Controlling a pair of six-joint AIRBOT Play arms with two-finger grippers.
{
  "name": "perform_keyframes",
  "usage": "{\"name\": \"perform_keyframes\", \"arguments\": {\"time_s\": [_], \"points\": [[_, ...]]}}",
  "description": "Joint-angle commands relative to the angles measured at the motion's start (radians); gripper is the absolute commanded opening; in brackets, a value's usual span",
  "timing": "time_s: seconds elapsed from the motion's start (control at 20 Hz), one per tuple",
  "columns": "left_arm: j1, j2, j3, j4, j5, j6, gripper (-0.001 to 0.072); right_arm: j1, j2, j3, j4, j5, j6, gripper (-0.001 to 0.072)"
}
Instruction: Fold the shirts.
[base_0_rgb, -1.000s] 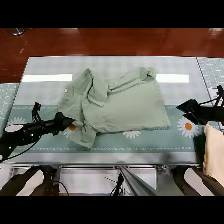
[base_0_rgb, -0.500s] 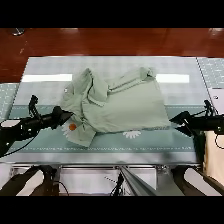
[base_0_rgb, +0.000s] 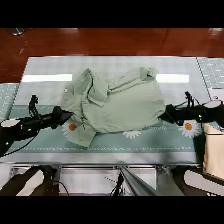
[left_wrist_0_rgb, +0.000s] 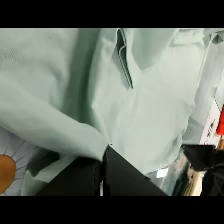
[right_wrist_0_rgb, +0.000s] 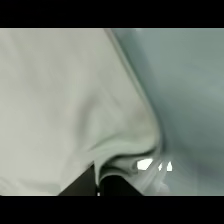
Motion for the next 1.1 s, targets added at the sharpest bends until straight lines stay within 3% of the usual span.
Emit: {"name": "perform_keyframes", "arguments": {"time_s": [0.0, 0.15, 0.3, 0.45, 0.55, 0.65, 0.85, 1.05], "points": [[0.002, 0.006, 0.065, -0.002, -0.042, 0.024, 0.0018, 0.063, -0.023, 0.195, -0.018, 0.048, 0.019, 0.0021], [0.0, 0.019, 0.348, -0.006, -0.069, 0.008, 0.0017, 0.058, -0.023, 0.611, -0.106, 0.231, 0.105, 0.0021], [0.0, 0.018, 0.756, 0.005, -0.016, -0.057, 0.0017, 0.058, -0.023, 1.085, -0.172, 0.29, 0.2, 0.0021], [0.003, 0.019, 1.134, 0.23, 0.007, -0.216, 0.0016, 0.057, -0.002, 1.459, -0.286, 0.376, 0.255, 0.0021], [0.003, 0.021, 1.37, 0.52, -0.093, -0.381, 0.0017, 0.057, 0.102, 1.494, -0.35, 0.373, 0.257, 0.0021], [0.003, 0.031, 1.55, 0.767, -0.248, -0.488, 0.0016, 0.057, 0.221, 1.493, -0.416, 0.399, 0.257, 0.0021], [0.003, 0.106, 1.702, 0.96, -0.531, -0.496, 0.0017, 0.057, 0.453, 1.454, -0.521, 0.42, 0.256, 0.0021], [-0.033, 0.23, 1.702, 1.046, -0.647, -0.478, 0.0017, 0.057, 0.637, 1.347, -0.598, 0.511, 0.262, 0.0021]]}}
